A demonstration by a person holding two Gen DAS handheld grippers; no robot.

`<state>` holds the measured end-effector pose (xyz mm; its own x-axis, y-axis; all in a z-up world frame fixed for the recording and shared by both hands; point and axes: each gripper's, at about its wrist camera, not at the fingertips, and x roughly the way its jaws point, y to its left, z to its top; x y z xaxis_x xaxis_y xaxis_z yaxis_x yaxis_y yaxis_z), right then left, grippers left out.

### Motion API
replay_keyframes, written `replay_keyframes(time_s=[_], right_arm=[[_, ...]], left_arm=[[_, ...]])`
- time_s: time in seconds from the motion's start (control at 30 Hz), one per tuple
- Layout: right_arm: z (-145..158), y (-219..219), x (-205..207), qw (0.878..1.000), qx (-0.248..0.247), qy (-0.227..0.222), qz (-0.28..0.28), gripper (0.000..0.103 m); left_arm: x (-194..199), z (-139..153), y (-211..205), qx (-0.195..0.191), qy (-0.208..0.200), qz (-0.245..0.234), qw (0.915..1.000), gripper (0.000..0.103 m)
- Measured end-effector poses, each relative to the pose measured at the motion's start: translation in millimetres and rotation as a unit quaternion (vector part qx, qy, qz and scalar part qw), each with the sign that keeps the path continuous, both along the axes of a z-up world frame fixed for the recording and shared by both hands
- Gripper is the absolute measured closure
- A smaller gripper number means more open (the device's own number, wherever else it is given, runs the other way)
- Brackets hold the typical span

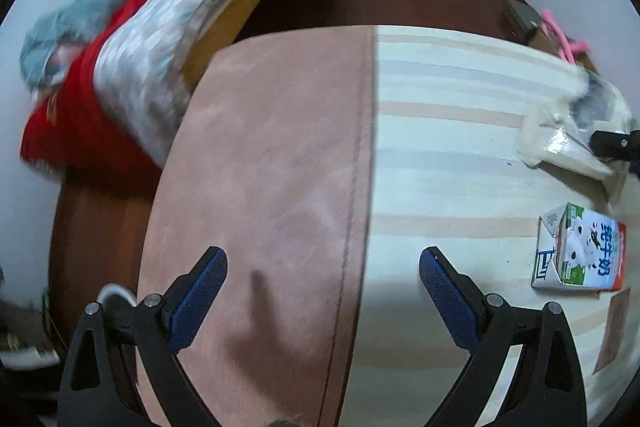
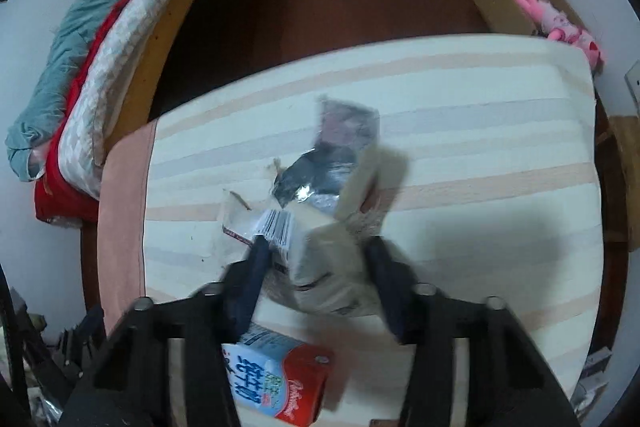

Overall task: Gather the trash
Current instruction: 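Grasp the blue-white milk carton with the left tool while the right tool grasps the foil chips bag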

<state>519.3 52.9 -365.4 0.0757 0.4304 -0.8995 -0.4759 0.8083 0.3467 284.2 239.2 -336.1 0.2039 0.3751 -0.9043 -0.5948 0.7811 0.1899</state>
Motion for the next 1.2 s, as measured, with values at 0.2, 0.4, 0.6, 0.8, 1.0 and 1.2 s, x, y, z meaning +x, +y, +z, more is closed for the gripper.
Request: replay_keyframes(time_s=[0.2, 0.4, 0.6, 0.8, 1.0, 1.2], right_arm=[[19, -49, -11, 0.997, -0.027, -0.063, -0.029, 0.077], [10, -104, -8, 0.996, -0.051, -0.043, -0.065, 0.077], [6, -128, -12, 0.995, -0.056, -0.038, -0.07, 0.077], [4, -128, -17, 0.997, -0.055, -0.03, -0.054, 0.064], [-7, -123, -23, 0.998, -0.051, -0.018, -0.044, 0.057], [1, -126, -38, 0.997, -0.05, -0.048, -0.04, 0.073]], left_arm=[[17, 25, -39, 0.021, -0.037, -0.145, 0.9885, 0.005], [45, 37, -127, 0.014, -0.016, -0.405, 0.914, 0.005], [77, -5, -167, 0.009, 0.081, -0.485, 0.8709, 0.014], [86, 2, -151, -0.048, 0.054, -0.416, 0.9064, 0.045], [86, -7, -144, -0.061, 0.034, -0.346, 0.9355, 0.043], [69, 2, -141, -0.036, -0.005, -0.288, 0.9569, 0.049]])
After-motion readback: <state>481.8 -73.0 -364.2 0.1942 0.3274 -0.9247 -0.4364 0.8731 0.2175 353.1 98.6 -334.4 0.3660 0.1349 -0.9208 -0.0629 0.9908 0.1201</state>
